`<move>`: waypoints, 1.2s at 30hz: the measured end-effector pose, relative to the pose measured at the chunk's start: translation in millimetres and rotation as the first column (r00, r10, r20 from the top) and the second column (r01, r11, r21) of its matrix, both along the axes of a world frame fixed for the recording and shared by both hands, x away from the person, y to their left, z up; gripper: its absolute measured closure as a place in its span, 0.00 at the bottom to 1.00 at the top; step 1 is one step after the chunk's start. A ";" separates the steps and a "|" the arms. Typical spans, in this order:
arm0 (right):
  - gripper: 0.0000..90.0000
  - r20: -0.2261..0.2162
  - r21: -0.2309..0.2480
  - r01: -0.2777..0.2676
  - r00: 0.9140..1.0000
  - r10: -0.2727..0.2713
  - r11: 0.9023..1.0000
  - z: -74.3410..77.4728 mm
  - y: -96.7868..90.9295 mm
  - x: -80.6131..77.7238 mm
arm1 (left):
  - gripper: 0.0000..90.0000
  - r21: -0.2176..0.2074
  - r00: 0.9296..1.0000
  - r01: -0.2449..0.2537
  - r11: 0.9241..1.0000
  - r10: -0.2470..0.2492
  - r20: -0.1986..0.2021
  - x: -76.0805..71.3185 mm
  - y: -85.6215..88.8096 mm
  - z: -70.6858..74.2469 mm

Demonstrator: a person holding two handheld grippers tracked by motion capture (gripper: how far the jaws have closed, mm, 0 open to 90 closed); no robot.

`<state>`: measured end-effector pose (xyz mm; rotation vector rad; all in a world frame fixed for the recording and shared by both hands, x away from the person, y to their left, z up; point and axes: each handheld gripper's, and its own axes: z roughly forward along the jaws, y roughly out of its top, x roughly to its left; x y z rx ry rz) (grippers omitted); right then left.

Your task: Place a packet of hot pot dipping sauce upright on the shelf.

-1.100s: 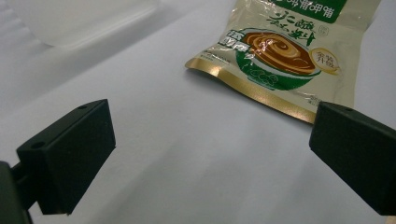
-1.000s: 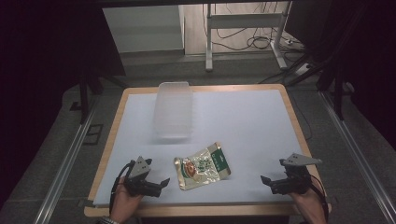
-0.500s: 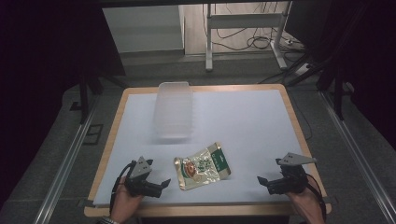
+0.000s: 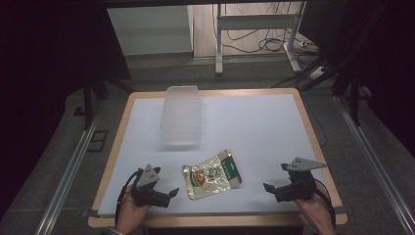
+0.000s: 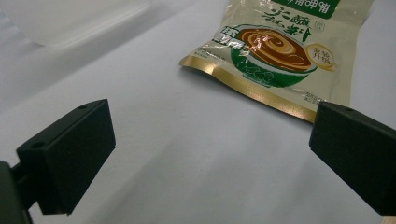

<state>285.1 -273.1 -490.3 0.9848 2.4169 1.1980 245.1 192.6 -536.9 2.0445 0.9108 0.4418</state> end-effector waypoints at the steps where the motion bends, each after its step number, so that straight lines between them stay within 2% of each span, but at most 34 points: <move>1: 0.00 0.005 0.006 -0.008 1.000 0.008 1.000 0.2 1.5 0.7 | 0.00 -0.001 1.000 0.000 1.000 0.000 0.000 0.0 0.0 0.0; 6: 0.00 -0.001 0.026 -0.026 1.000 0.026 0.999 -0.1 8.2 3.5 | 0.00 -0.002 1.000 0.001 1.000 -0.001 0.001 0.0 0.0 -0.1; 13: 0.00 0.001 0.028 -0.065 0.998 0.065 0.997 -1.9 19.7 8.7 | 0.00 -0.005 1.000 0.002 1.000 -0.002 0.005 -0.2 0.1 0.3; 20: 0.00 -0.021 0.039 -0.103 0.994 0.104 0.994 -4.3 32.3 13.0 | 0.00 -0.009 1.000 0.001 1.000 -0.001 0.017 -0.7 0.4 1.3; 25: 0.00 -0.026 0.051 -0.108 0.994 0.109 0.993 -5.5 38.6 15.7 | 0.00 -0.012 1.000 0.001 1.000 -0.001 0.024 -0.9 0.4 1.8; 29: 0.00 -0.025 0.031 -0.105 0.994 0.106 0.994 -6.1 46.3 16.7 | 0.00 -0.010 1.000 0.003 1.000 -0.002 0.024 -0.8 0.3 1.7; 31: 0.00 -0.008 0.019 -0.106 0.994 0.106 0.994 -5.7 53.6 16.0 | 0.00 -0.009 1.000 0.004 1.000 -0.003 0.022 -0.8 0.0 1.5; 36: 0.00 -0.008 0.038 -0.112 0.994 0.113 0.993 -5.3 62.7 16.6 | 0.00 -0.007 1.000 0.007 1.000 -0.007 0.021 -0.9 -0.6 1.3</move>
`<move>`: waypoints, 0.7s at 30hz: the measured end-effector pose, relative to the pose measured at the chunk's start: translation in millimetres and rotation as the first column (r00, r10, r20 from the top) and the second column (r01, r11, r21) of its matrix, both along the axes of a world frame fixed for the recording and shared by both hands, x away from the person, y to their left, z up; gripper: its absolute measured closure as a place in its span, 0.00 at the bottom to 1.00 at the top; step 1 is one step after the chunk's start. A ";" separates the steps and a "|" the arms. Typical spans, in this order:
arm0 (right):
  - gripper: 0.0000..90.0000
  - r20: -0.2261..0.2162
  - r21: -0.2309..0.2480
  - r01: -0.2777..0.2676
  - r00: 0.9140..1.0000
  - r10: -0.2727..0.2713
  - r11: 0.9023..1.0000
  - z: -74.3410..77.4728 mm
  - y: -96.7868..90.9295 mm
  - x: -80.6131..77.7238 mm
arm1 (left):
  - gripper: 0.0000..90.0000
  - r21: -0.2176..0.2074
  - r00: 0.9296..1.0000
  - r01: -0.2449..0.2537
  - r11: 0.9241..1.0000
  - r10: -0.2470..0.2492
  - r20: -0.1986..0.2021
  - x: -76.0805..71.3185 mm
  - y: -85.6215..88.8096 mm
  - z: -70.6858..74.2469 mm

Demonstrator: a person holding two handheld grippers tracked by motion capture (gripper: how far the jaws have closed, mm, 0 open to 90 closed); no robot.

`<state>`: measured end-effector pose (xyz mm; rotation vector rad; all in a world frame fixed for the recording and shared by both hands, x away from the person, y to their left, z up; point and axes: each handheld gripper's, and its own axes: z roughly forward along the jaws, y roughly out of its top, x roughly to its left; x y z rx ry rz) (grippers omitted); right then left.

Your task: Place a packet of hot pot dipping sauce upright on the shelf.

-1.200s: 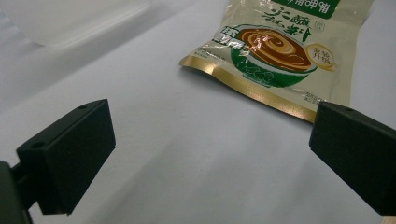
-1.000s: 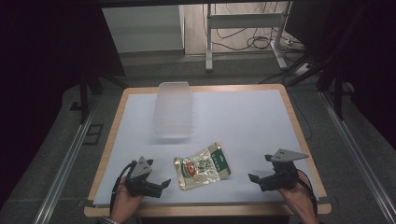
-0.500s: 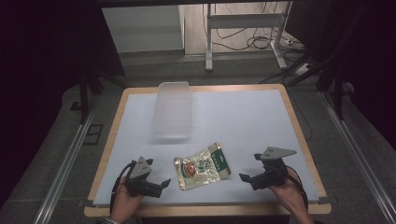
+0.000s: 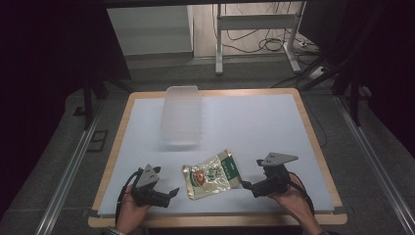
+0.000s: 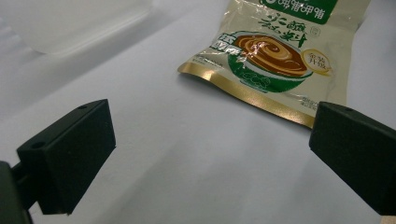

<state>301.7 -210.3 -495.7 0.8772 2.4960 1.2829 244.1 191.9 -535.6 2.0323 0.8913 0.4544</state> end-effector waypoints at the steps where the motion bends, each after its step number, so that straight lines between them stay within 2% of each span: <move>1: 0.00 -0.004 0.003 0.000 1.000 0.000 1.000 -0.2 2.4 0.2 | 0.00 0.000 1.000 0.000 1.000 0.000 0.000 0.0 0.0 0.0; 6: 0.02 -0.028 0.004 -0.004 1.000 0.004 1.000 -1.2 12.8 2.1 | 0.00 0.000 1.000 0.001 1.000 -0.001 -0.001 0.1 0.0 -0.1; 10: 0.02 -0.052 -0.018 -0.034 0.998 0.033 0.999 -3.5 22.3 5.2 | 0.00 0.005 1.000 0.003 1.000 -0.003 -0.001 0.0 -0.4 -0.2; 14: 0.05 -0.070 -0.030 -0.037 0.997 0.035 0.999 -5.7 27.1 8.4 | 0.00 0.007 1.000 0.004 1.000 -0.004 -0.001 -0.2 -0.6 -0.1; 15: 0.06 -0.071 -0.040 -0.037 0.997 0.034 0.999 -6.7 28.9 9.5 | 0.00 0.007 1.000 0.004 1.000 -0.004 -0.001 -0.1 -0.6 -0.1; 16: 0.09 -0.078 -0.072 -0.031 0.997 0.025 0.997 -8.5 32.7 11.6 | 0.00 0.008 1.000 0.004 1.000 -0.004 -0.001 -0.1 -0.6 -0.1; 18: 0.11 -0.091 -0.086 -0.026 0.996 0.018 0.996 -9.9 34.7 12.8 | 0.00 0.010 1.000 0.004 1.000 -0.004 0.001 -0.1 -0.7 -0.2; 19: 0.16 -0.098 -0.095 -0.032 0.995 0.022 0.995 -12.6 37.5 14.5 | 0.00 0.010 1.000 0.004 1.000 -0.004 0.000 -0.1 -0.6 -0.2; 21: 0.17 -0.102 -0.109 -0.032 0.995 0.021 0.994 -13.3 39.3 15.1 | 0.00 0.007 1.000 0.003 1.000 -0.003 0.000 -0.2 -0.6 -0.1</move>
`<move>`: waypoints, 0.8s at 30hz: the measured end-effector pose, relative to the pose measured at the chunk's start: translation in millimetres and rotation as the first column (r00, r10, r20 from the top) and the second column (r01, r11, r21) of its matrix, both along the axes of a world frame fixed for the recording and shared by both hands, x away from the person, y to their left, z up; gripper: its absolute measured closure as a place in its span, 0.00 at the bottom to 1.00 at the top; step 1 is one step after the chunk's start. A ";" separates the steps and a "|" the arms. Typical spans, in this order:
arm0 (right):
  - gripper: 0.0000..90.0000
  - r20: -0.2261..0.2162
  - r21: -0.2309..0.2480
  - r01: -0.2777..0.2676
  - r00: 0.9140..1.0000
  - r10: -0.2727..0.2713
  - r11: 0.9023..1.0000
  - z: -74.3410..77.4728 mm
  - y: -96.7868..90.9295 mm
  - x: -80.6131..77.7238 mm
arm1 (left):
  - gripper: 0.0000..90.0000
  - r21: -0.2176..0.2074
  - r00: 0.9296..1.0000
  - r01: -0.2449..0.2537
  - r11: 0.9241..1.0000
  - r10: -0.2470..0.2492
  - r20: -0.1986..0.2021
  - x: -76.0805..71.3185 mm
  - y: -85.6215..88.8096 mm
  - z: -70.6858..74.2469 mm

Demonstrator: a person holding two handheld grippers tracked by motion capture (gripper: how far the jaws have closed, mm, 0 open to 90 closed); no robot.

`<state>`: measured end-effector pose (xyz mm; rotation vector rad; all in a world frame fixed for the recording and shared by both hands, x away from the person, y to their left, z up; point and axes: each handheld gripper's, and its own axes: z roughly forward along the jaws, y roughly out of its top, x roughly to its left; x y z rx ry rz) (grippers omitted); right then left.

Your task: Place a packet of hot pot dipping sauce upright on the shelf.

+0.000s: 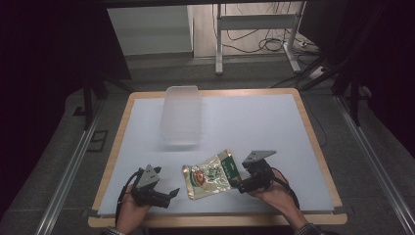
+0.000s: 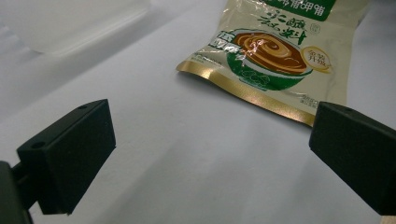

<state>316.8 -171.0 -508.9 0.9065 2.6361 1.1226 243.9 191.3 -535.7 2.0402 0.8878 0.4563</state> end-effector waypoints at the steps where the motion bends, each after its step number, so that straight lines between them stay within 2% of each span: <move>1: 0.18 -0.001 -0.005 -0.005 1.000 0.005 1.000 -0.4 1.8 0.3 | 0.00 0.000 1.000 0.000 1.000 0.000 0.000 0.0 0.0 0.0; 7: 0.36 -0.014 -0.038 -0.013 1.000 0.012 0.999 -4.1 10.3 6.2 | 0.00 0.004 1.000 0.002 1.000 -0.002 0.001 -0.1 -0.3 0.1; 11: 0.54 -0.042 -0.037 -0.037 0.999 0.035 0.999 -7.0 16.9 13.3 | 0.00 0.002 1.000 0.001 1.000 -0.001 0.000 -0.1 -0.2 0.0; 17: 0.65 -0.022 -0.061 -0.052 0.998 0.050 0.997 -9.3 22.9 20.1 | 0.00 0.004 1.000 0.002 1.000 -0.002 0.000 -0.1 -0.5 0.0; 23: 0.81 -0.049 -0.055 -0.063 0.997 0.061 0.996 -11.9 29.8 30.7 | 0.00 0.002 1.000 0.001 1.000 -0.001 0.002 -0.4 -0.5 0.1; 24: 0.83 -0.066 -0.050 -0.067 0.996 0.064 0.996 -12.4 30.7 31.5 | 0.00 0.002 1.000 0.000 1.000 0.000 0.001 -0.4 -0.5 0.1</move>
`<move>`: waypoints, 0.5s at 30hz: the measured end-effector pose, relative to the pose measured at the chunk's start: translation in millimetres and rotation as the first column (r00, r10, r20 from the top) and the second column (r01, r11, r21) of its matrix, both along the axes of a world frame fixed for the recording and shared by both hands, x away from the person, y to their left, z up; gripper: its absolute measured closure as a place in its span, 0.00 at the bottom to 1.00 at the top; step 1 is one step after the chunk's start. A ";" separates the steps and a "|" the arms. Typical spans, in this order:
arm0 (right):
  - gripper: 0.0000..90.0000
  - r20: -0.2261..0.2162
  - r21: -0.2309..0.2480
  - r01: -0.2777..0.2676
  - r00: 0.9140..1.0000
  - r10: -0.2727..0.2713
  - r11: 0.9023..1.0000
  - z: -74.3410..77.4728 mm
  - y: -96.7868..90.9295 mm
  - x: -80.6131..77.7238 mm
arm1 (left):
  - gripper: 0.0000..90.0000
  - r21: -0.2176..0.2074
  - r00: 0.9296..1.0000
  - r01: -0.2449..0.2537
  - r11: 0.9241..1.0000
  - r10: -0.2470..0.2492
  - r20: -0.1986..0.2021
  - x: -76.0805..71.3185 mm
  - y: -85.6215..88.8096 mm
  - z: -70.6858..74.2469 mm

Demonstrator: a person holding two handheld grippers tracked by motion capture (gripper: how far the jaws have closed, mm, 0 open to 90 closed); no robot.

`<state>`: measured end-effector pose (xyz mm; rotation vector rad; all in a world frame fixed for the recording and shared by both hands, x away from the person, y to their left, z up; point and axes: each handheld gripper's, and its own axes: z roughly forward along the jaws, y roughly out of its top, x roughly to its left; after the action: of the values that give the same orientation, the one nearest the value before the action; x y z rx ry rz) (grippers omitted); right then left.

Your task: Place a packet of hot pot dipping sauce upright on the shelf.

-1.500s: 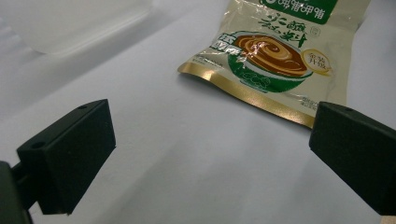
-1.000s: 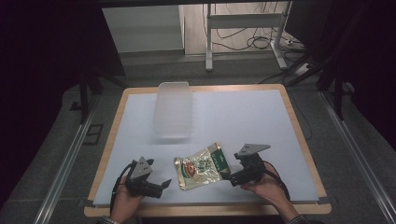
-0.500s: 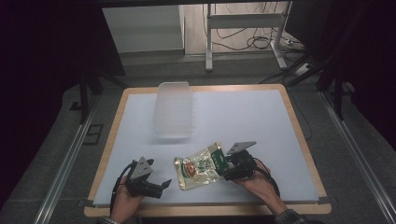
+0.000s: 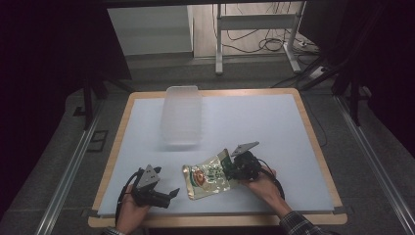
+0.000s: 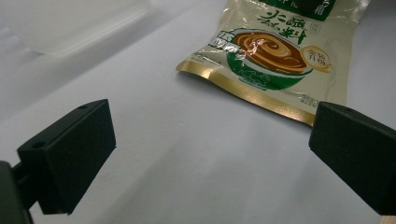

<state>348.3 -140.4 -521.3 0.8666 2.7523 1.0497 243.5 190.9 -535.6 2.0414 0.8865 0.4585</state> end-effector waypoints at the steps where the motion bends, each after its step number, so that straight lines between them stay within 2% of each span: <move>1: 0.85 -0.006 0.000 0.002 1.000 -0.002 1.000 -0.4 1.0 0.3 | 0.00 0.000 1.000 0.000 1.000 0.000 0.000 0.0 -0.1 0.0; 8: 0.94 -0.016 0.006 -0.003 1.000 0.003 1.000 3.2 1.5 0.2 | 0.00 0.006 1.000 0.002 1.000 -0.002 0.002 -0.2 0.4 0.4; 10: 0.94 -0.013 0.009 -0.002 1.000 0.002 1.000 4.3 1.1 -0.2 | 0.00 0.006 1.000 0.001 1.000 -0.001 0.002 -0.1 0.5 0.4; 13: 0.95 0.014 0.022 -0.008 1.000 0.008 1.000 9.1 -0.2 -2.1 | 0.00 0.004 1.000 -0.001 1.000 0.001 0.003 -0.1 0.8 0.4; 15: 0.95 0.004 0.040 -0.002 1.000 0.002 0.999 12.4 -1.3 -2.0 | 0.00 0.004 1.000 -0.002 1.000 0.002 0.003 -0.1 0.9 0.4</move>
<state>346.3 -141.6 -508.9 0.8661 2.7386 1.1085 243.5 191.8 -535.3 2.0433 0.8860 0.4647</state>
